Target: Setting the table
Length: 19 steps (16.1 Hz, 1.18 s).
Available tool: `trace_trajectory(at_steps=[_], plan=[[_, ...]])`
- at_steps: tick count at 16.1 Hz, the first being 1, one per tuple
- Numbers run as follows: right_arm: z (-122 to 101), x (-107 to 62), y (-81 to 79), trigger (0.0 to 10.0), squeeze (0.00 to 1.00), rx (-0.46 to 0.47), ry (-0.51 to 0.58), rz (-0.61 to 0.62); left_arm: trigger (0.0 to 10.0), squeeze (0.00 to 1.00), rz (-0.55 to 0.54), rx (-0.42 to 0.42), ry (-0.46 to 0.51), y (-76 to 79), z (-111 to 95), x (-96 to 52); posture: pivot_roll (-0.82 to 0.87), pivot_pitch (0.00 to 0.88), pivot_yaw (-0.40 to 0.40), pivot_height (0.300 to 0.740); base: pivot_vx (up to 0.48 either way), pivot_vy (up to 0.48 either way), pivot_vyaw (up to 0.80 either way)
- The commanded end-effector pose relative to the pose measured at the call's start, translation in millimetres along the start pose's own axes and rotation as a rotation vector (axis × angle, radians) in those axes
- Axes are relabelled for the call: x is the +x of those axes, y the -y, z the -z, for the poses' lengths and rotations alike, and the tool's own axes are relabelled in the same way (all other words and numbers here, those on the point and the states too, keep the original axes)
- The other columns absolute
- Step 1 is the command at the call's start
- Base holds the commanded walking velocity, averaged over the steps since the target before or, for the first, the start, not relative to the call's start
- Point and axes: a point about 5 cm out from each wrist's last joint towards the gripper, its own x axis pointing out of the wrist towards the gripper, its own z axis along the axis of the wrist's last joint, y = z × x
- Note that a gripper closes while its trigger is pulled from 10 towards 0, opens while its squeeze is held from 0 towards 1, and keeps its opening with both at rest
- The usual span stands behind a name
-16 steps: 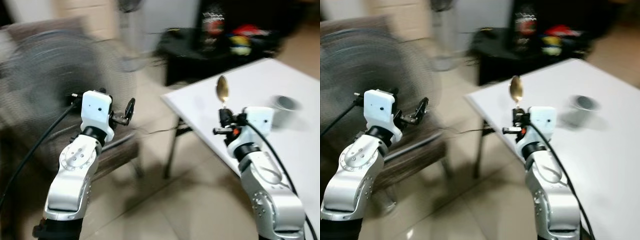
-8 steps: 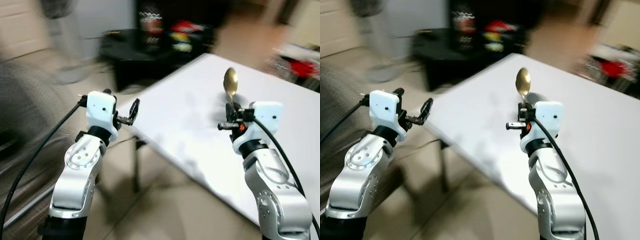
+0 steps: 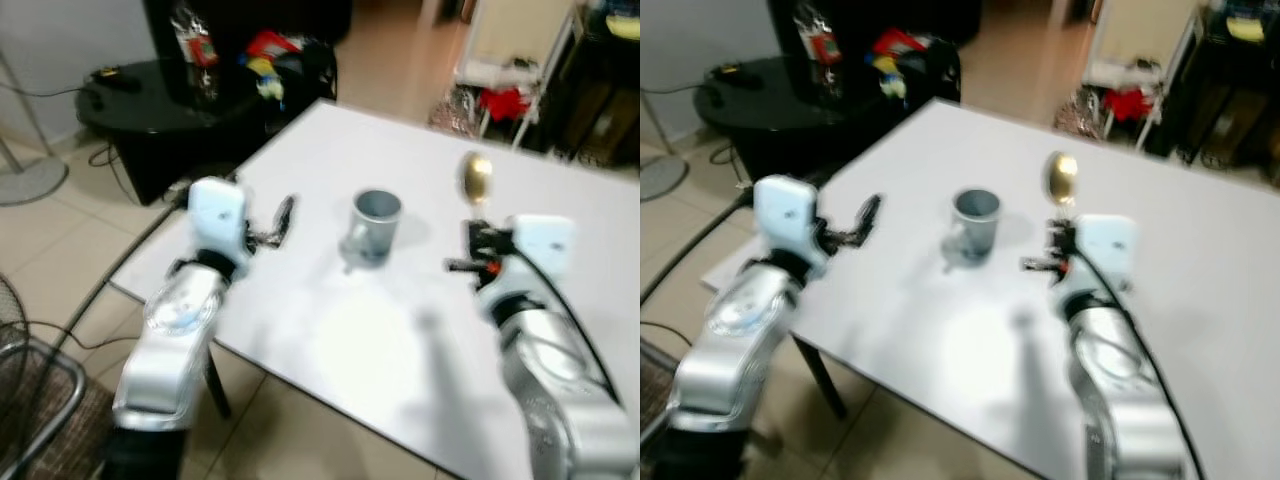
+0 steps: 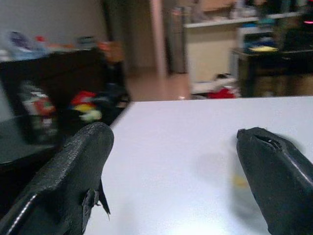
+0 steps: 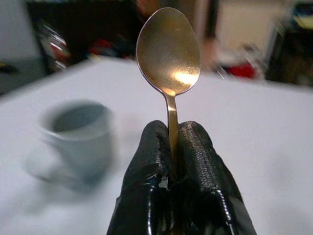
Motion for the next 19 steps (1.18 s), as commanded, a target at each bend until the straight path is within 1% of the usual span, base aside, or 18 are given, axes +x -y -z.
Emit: trace_trajectory(at_steps=[1, 6, 8, 9, 11, 12, 13, 14, 15, 17, 18, 19], plan=[[2.8, -2.3, -1.8, 10.0, 0.00, 0.024, -0.021, 0.002, 10.0, 0.00, -0.001, 0.019, -0.012, -4.3, 2.2, -0.4, -0.07, 0.000, 0.031, 0.740, 0.000, 0.480, -0.79], [8.3, -3.3, -3.0, 10.0, 0.00, 0.033, -0.055, 0.009, 10.0, 0.00, 0.008, 0.033, -0.017, -7.3, 1.7, 1.2, -0.06, 0.000, 0.041, 0.740, 0.000, 0.480, -0.79], [9.7, -2.5, -2.3, 10.0, 0.00, 0.032, -0.065, 0.013, 10.0, 0.00, 0.005, 0.052, -0.026, -10.0, 2.4, 1.4, -0.05, 0.000, 0.040, 0.740, 0.000, 0.472, -0.79], [10.3, -2.1, -2.2, 10.0, 0.00, 0.029, -0.068, 0.013, 10.0, 0.00, 0.003, 0.075, -0.025, -10.8, 2.1, 1.3, -0.05, 0.000, 0.040, 0.740, 0.000, 0.000, -0.79], [11.3, -0.3, -0.8, 10.0, 0.00, 0.023, -0.074, 0.017, 10.0, 0.00, -0.001, 0.112, -0.022, -11.8, 0.6, 1.2, -0.04, 0.000, 0.041, 0.740, 0.000, -0.480, -0.79], [11.9, 2.0, 0.2, 10.0, 0.00, 0.009, -0.081, 0.012, 10.0, 0.00, -0.002, 0.109, -0.020, -12.8, -0.3, 1.1, -0.04, 0.000, 0.042, 0.740, 0.000, -0.480, 0.00], [13.5, 7.2, 3.5, 10.0, 0.00, -0.027, -0.096, -0.005, 10.0, 0.00, -0.007, 0.080, -0.018, -13.8, -0.6, 0.5, -0.04, 0.000, 0.043, 0.740, 0.000, 0.000, 0.00], [14.8, 11.1, 6.3, 10.0, 0.00, -0.048, -0.108, -0.016, 10.0, 0.00, -0.007, 0.081, -0.018, -14.4, -0.9, 0.3, -0.04, 0.000, 0.043, 0.740, 0.000, 0.000, 0.00], [17.1, 18.2, 12.6, 10.0, 0.00, -0.100, -0.139, -0.026, 10.0, 0.00, 0.014, 0.084, -0.023, -13.1, -1.0, -0.8, -0.03, 0.000, 0.041, 0.740, 0.000, 0.000, 0.00], [18.7, 22.4, 13.4, 10.0, 0.00, -0.115, -0.160, -0.055, 10.0, 0.00, 0.034, 0.073, -0.027, -11.9, -0.3, -2.6, -0.03, 0.004, 0.041, 0.740, 0.000, 0.000, 0.00], [23.2, 26.8, 13.9, 10.0, 0.00, -0.140, -0.203, -0.076, 10.0, 0.00, 0.064, 0.072, -0.043, -10.6, 1.8, -4.3, -0.03, 0.013, 0.039, 0.740, 0.000, 0.000, 0.00], [26.7, 30.9, 13.7, 10.0, 0.00, -0.142, -0.232, -0.108, 10.0, 0.00, 0.119, 0.082, -0.088, -7.5, 8.0, -7.6, -0.03, 0.024, 0.035, 0.740, 0.000, 0.000, 0.00]])
